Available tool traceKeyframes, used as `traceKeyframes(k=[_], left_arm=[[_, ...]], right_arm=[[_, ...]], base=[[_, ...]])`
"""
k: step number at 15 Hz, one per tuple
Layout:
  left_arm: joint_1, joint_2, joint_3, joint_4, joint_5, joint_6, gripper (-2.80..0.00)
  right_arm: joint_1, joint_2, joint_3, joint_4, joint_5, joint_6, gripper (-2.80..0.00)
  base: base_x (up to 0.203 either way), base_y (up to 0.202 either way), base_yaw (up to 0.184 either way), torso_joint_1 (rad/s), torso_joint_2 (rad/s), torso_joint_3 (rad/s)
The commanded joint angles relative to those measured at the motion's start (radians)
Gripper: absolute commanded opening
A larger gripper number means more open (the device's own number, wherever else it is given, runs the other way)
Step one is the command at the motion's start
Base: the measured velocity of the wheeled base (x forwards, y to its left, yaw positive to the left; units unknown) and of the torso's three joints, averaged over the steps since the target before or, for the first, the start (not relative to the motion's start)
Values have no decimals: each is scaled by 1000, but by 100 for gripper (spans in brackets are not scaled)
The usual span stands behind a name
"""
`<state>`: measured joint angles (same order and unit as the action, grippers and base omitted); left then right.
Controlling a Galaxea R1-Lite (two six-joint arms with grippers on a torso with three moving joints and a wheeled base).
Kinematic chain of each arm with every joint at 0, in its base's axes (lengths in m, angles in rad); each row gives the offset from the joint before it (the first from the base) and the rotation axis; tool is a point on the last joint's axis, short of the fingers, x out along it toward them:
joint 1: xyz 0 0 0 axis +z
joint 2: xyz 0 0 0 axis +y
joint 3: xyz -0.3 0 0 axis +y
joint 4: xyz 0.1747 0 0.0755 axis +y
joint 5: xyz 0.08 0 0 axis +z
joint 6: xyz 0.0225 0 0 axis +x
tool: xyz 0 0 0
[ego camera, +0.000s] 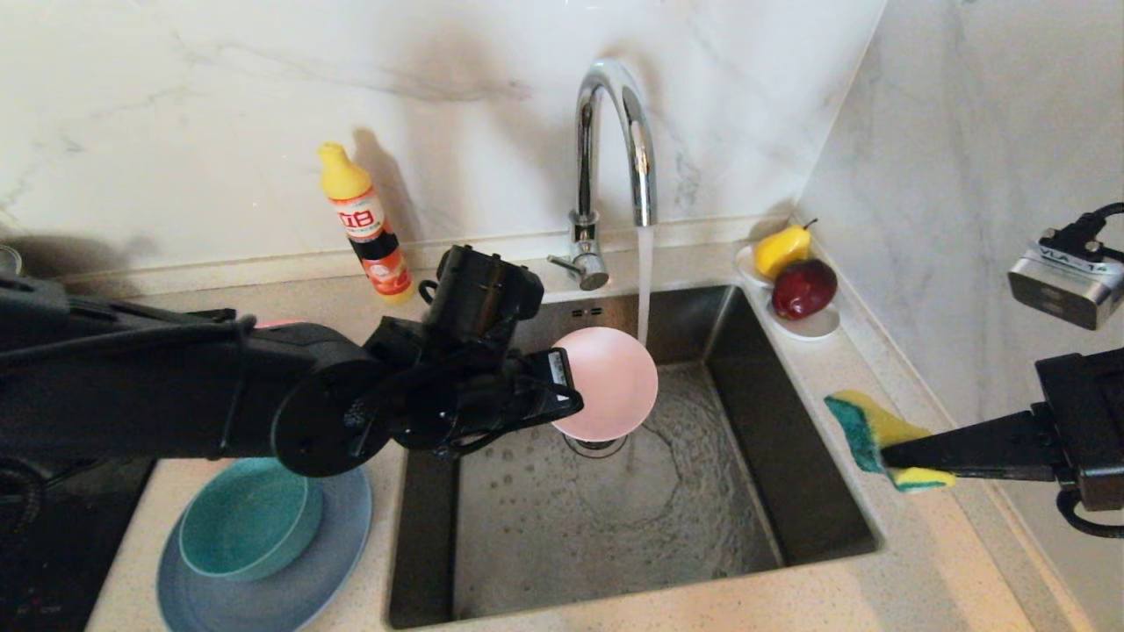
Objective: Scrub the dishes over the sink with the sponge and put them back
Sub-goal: Rinse the bowl
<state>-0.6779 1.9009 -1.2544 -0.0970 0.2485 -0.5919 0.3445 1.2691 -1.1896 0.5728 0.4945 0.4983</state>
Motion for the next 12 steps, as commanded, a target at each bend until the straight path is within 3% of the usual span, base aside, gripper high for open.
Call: traceKeyframes(k=[1,5,12], left_arm=[[2,93,-70,2,1,-30,-280],[1,187,-182,5,-1,-56,-280],[0,264,-270,7,-3,-92,-280]], right_arm=[[-11,-39,6,3,3,2,-280],[-41,-50,21,2,3,0,-280],[-47,-37,33,-17,4,-1,-280]], base=[[0,0,0,0,0,0],[0,0,0,0,0,0],[0,0,0,0,0,0]])
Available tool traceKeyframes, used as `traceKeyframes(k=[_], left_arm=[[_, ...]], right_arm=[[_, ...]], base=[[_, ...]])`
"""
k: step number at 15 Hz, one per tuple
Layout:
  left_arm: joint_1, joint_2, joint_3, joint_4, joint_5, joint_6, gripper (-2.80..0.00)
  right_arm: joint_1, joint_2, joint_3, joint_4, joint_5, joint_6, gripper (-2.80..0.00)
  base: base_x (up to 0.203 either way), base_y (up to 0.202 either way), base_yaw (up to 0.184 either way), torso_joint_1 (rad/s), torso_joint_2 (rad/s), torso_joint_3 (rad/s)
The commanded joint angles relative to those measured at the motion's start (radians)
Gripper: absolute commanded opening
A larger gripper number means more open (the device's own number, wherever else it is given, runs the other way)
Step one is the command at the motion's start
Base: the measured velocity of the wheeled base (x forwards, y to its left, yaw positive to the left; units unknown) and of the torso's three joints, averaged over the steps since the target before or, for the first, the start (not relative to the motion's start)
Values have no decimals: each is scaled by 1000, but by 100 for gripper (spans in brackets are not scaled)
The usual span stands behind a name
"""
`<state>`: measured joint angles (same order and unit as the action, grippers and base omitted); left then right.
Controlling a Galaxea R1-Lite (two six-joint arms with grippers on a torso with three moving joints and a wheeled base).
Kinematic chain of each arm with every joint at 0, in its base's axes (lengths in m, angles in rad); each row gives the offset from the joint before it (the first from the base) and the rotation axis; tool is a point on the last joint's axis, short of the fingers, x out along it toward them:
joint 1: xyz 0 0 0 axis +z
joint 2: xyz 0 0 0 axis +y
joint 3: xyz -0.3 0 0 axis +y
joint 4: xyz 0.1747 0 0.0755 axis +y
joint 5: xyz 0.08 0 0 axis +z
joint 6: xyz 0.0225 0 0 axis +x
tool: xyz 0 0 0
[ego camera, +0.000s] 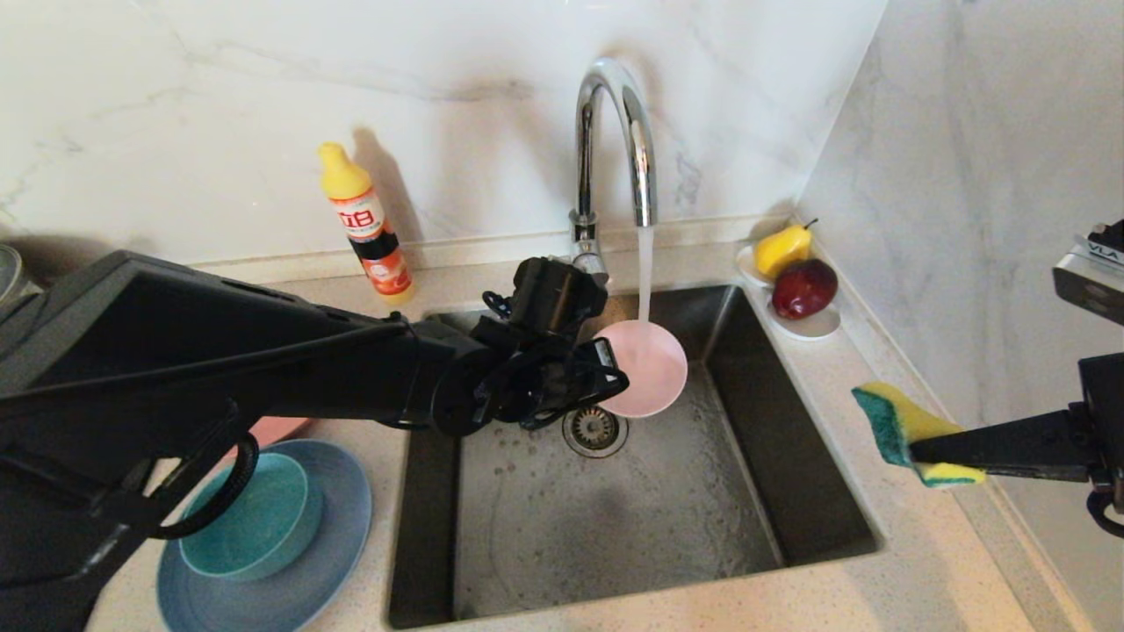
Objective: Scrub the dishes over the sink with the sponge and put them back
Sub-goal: Rinse the bowl
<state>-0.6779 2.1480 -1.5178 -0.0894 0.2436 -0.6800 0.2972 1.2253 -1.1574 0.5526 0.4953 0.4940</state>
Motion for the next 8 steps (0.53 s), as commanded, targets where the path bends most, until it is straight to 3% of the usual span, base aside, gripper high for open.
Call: traceKeyframes(k=[1,8], left_arm=[[-2,15,-2,-2,2,-5,-280],[-2,-32,56,3,9,-10,-280]], right_arm=[[0,10,0,3,3,3,-280],[0,10,2,3,19,3,-280]], base=[[0,0,0,0,0,0],[0,0,0,0,0,0]])
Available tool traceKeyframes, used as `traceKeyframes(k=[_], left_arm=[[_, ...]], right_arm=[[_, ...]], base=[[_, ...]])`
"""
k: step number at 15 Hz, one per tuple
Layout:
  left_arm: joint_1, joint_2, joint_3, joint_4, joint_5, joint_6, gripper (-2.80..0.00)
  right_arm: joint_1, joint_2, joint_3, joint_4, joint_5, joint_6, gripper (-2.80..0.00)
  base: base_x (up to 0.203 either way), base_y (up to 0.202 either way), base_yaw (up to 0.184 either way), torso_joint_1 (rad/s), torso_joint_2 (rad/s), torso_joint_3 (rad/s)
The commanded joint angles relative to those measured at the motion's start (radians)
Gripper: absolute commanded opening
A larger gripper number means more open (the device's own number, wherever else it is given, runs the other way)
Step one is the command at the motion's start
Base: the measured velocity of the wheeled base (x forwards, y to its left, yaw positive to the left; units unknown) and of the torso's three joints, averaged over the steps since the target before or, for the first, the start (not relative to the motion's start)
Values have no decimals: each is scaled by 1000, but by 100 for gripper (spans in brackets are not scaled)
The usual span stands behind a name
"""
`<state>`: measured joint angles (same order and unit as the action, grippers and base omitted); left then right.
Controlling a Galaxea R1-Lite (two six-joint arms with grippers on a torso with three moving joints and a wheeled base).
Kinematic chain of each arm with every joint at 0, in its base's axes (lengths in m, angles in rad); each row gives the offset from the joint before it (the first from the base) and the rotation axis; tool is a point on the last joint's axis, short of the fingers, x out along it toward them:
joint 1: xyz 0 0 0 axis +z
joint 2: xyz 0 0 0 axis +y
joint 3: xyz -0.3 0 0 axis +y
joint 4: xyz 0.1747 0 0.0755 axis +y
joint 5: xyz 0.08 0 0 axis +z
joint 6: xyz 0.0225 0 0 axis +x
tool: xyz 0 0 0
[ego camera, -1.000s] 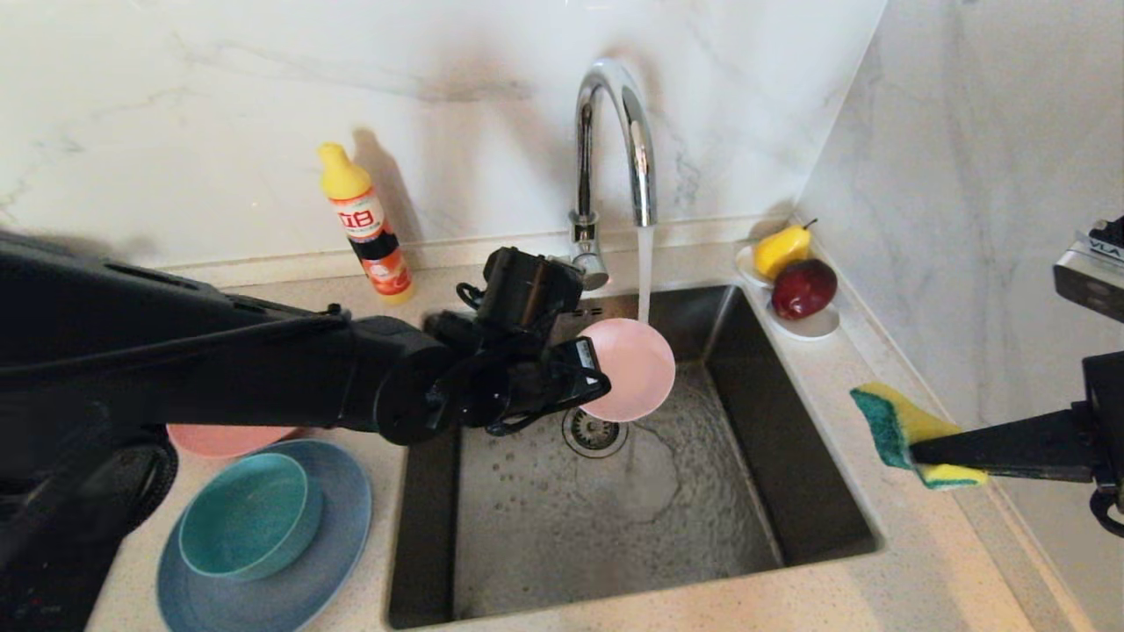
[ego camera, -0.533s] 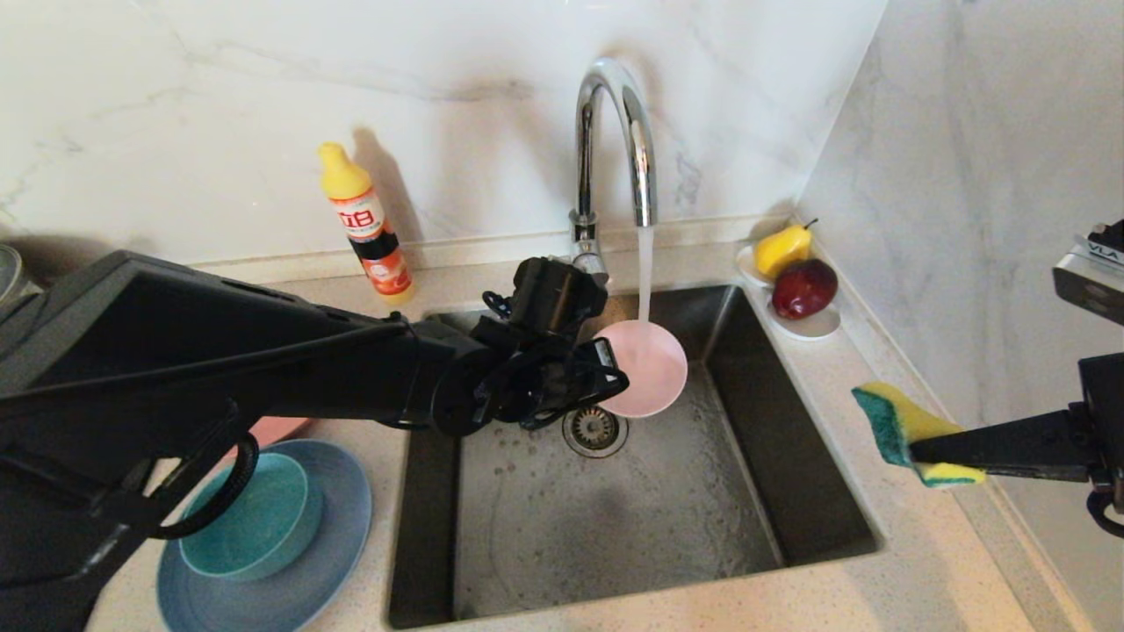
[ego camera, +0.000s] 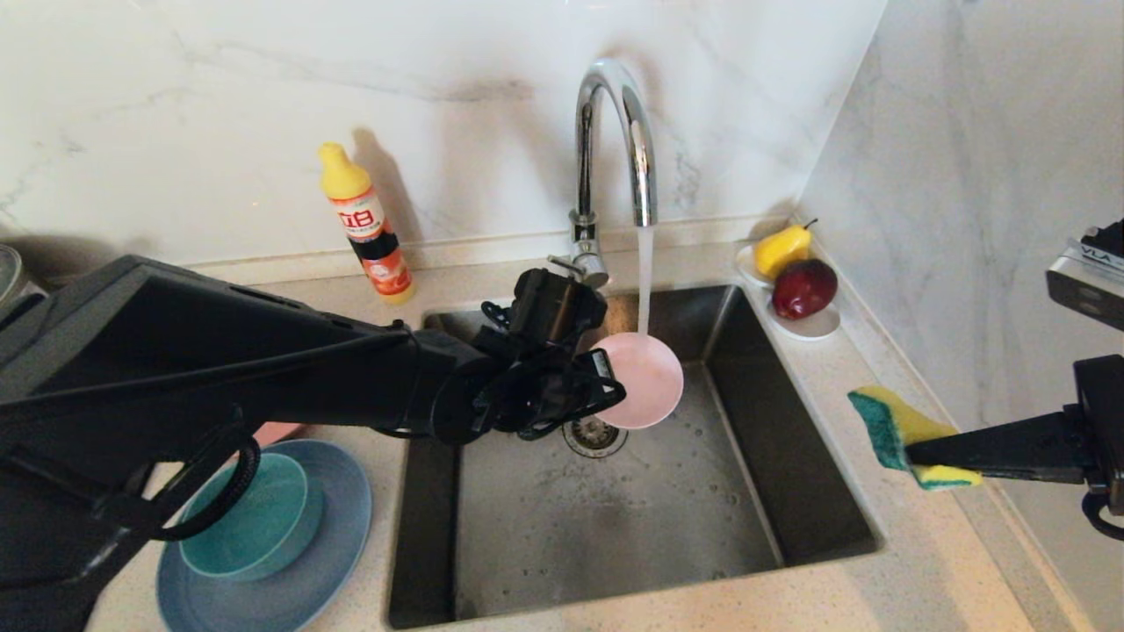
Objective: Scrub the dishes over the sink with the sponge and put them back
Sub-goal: Rinse the bowl
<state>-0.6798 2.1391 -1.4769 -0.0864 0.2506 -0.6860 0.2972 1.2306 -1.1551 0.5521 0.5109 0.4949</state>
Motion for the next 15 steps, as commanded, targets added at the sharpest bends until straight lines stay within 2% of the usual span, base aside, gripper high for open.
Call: traceKeyframes(k=[1,2,3,4,5,7,9,12,15], left_arm=[[0,-53,52,-2,10,5,-280],[-1,-89,95,-8,26,19,-280],[0,-115,136,-16,81,49,-280],[2,-128,164,-31,179,79,-280],[3,-143,197,-50,243,96,-280],[6,-206,312,-144,290,148,-280],[6,-265,429,-335,320,244,-280],[10,-328,603,-680,348,430,-280],[32,-379,734,-1001,332,543,-280]], right_arm=[[-1,1,2,3,4,4,-280],[-1,1,10,3,5,4,-280],[0,4,18,0,6,4,-280],[0,6,25,-15,7,4,-280],[0,4,33,-26,8,5,-280],[0,7,38,-46,9,5,-280],[0,10,40,-46,9,5,-280],[0,11,60,-47,9,5,-280],[0,16,66,-47,11,4,-280]], base=[[0,0,0,0,0,0],[0,0,0,0,0,0],[0,0,0,0,0,0],[0,0,0,0,0,0],[0,0,0,0,0,0],[0,0,0,0,0,0],[0,0,0,0,0,0],[0,0,0,0,0,0],[0,0,0,0,0,0]])
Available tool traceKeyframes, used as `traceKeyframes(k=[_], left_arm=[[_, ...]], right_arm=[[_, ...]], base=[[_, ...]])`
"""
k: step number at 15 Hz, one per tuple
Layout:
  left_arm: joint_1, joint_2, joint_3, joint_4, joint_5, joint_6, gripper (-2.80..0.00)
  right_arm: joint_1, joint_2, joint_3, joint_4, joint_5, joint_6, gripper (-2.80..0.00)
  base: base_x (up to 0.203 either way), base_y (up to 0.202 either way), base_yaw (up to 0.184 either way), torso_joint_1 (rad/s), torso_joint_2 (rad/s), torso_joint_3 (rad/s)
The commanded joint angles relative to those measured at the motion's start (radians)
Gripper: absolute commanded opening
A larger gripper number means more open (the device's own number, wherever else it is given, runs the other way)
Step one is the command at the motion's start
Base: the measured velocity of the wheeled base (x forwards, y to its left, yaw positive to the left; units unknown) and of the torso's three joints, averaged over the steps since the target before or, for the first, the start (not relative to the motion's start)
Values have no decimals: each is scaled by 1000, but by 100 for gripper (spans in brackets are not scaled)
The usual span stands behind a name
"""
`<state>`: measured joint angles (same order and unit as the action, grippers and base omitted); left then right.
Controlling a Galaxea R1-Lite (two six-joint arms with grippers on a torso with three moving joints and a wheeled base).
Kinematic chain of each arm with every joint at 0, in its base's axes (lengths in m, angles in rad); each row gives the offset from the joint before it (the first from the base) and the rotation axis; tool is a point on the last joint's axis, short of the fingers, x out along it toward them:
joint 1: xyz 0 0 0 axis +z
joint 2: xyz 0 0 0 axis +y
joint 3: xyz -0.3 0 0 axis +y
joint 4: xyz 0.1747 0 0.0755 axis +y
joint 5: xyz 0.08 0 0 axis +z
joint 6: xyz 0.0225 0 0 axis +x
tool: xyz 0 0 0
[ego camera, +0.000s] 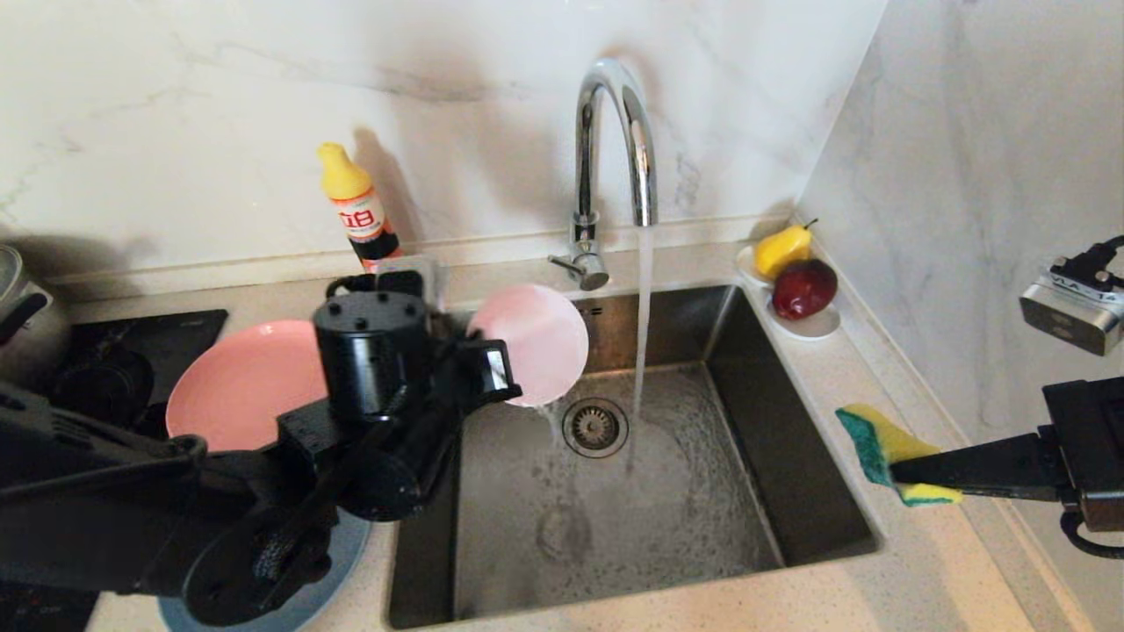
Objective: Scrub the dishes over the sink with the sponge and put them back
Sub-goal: Rinse the bowl
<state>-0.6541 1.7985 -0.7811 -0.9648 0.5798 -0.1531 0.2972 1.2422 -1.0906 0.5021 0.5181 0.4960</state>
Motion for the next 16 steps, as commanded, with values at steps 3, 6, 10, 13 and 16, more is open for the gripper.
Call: traceKeyframes(k=[3,6,10,13,16], left_arm=[[17,-107,80,-253,-30,64,-280],[18,-197,96,-265,-75,68,-280],[18,-337,114,-264,-159,66,-280],[18,-388,134,-265,-218,63,-280],[18,-416,174,-266,-255,60,-280]], right_arm=[[2,5,-2,3,5,3,-280],[2,5,4,3,15,3,-280],[2,17,17,-38,25,4,-280],[2,17,17,-39,25,4,-280],[2,14,15,-39,25,4,-280]], base=[[0,0,0,0,0,0],[0,0,0,0,0,0],[0,0,0,0,0,0],[0,0,0,0,0,0],[0,0,0,0,0,0]])
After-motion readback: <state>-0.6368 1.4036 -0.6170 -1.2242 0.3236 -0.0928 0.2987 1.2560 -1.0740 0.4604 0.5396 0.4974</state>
